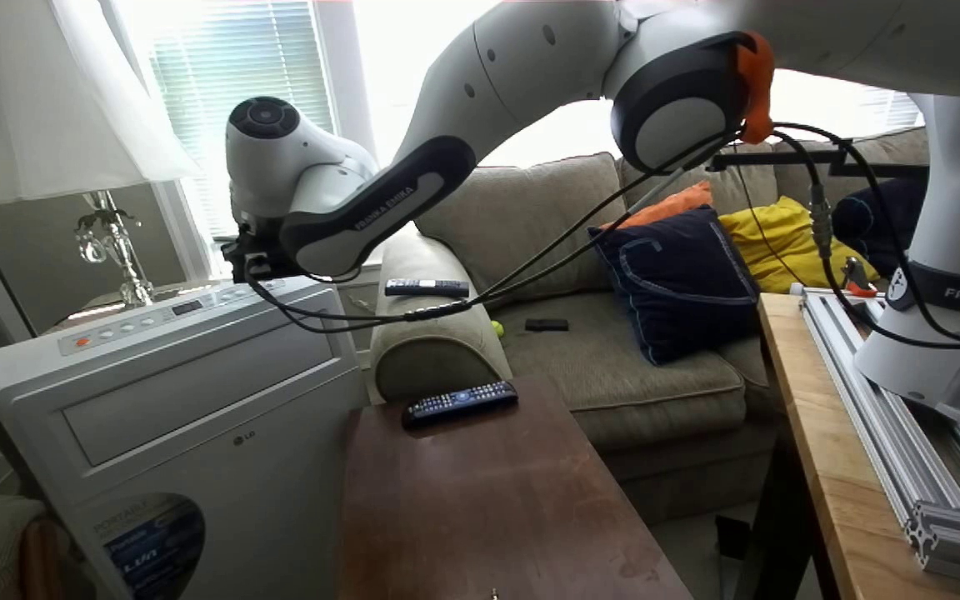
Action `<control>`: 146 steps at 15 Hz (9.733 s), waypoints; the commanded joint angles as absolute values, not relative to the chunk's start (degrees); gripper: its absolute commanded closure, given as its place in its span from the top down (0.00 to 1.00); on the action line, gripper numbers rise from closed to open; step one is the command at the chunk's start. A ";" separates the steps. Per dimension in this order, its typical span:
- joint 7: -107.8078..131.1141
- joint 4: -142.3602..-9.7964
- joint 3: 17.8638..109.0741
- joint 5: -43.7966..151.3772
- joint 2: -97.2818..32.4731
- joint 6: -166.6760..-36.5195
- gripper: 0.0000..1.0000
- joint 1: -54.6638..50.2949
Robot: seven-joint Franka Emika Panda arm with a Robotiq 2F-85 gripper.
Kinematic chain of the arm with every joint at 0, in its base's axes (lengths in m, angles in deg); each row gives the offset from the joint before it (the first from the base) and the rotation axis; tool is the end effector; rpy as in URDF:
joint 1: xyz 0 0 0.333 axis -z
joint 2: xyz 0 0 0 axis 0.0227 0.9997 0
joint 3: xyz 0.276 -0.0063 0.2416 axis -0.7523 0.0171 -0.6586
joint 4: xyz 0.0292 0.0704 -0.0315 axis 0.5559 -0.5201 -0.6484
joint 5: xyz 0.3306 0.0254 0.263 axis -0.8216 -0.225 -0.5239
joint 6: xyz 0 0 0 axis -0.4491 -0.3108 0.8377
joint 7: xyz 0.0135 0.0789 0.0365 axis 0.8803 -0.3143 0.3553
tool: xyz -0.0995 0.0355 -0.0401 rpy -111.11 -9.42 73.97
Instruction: Press the button on the far right side of the air conditioner.
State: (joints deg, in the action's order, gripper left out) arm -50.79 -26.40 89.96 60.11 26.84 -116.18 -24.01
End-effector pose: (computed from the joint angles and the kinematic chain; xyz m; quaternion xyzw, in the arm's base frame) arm 0.9056 0.1685 0.2168 0.8706 -0.2916 0.3920 0.0581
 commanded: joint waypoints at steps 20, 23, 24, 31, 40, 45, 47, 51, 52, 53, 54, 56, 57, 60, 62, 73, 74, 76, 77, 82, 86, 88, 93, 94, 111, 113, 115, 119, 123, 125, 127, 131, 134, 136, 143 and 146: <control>-57.30 -21.75 99.44 60.72 33.96 -119.56 0.00 -25.05; -57.37 -21.14 100.01 60.47 34.58 -118.78 0.00 -25.31; -57.07 -21.09 100.11 60.48 34.67 -118.65 0.00 -25.41; -53.43 -22.20 99.92 60.61 34.67 -117.00 0.00 -26.39; -44.32 -24.07 99.57 61.03 34.82 -115.42 0.00 -27.59; -41.75 -24.87 100.14 60.83 34.80 -112.51 0.00 -28.38; -40.63 -24.51 99.14 59.89 34.57 -110.41 0.00 -28.26; -40.92 -22.08 97.36 58.40 35.06 -109.66 0.00 -27.03; -41.89 -21.30 97.35 58.15 34.93 -109.97 0.00 -26.68; -42.45 -20.63 97.00 57.68 34.59 -110.58 0.00 -26.22; -43.02 -20.18 96.73 57.24 34.26 -111.28 0.00 -25.81; -45.47 -19.45 96.43 56.35 32.93 -112.76 0.00 -25.02; -45.62 -19.58 95.30 55.30 32.12 -112.44 0.00 -24.71; -46.48 -20.01 93.69 53.21 30.10 -113.51 0.00 -24.21; -46.79 -19.87 93.42 52.48 29.28 -115.08 0.00 -23.96; -47.59 -21.34 94.17 53.01 27.31 -115.83 0.00 -23.76; -47.62 -21.65 94.47 53.27 27.46 -115.65 0.00 -23.88; -47.55 -22.29 94.80 53.48 27.53 -115.44 0.00 -24.04; -47.42 -22.49 94.80 53.45 27.61 -115.38 0.00 -24.04; -47.18 -24.09 95.14 53.79 27.90 -115.34 0.00 -24.57; -46.63 -25.03 94.81 53.71 28.14 -115.47 0.00 -24.94; -46.73 -25.71 94.88 53.71 27.99 -115.45 0.00 -25.32; -47.08 -26.26 95.15 53.80 28.37 -115.41 0.00 -25.81; -47.42 -26.32 95.38 53.87 28.58 -115.39 0.00 -25.91; -50.36 -23.09 98.74 53.86 30.93 -116.00 0.00 -26.23; -50.44 -22.89 99.17 53.87 31.30 -116.14 0.00 -26.34; -50.78 -22.45 99.60 53.84 32.02 -116.32 0.00 -26.47; -52.42 -21.62 100.87 53.90 33.63 -116.36 0.00 -27.10; -53.84 -20.33 102.43 53.94 34.73 -116.24 0.00 -27.33; -55.22 -19.62 103.60 53.98 35.17 -116.60 0.00 -27.38; -56.55 -18.82 104.50 53.91 35.55 -116.71 0.00 -27.30; -58.18 -17.89 105.90 53.99 35.95 -116.60 0.00 -27.20; -59.11 -17.33 107.10 54.11 36.72 -116.62 0.00 -27.21; -59.82 -17.01 108.03 54.25 37.30 -116.65 0.00 -27.24; -61.57 -19.73 108.05 57.15 36.30 -117.68 0.00 -28.38; -61.73 -19.98 107.70 58.21 36.30 -117.49 0.00 -28.48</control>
State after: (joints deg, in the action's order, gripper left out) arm -58.94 -19.13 107.58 55.74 36.30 -116.50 -28.04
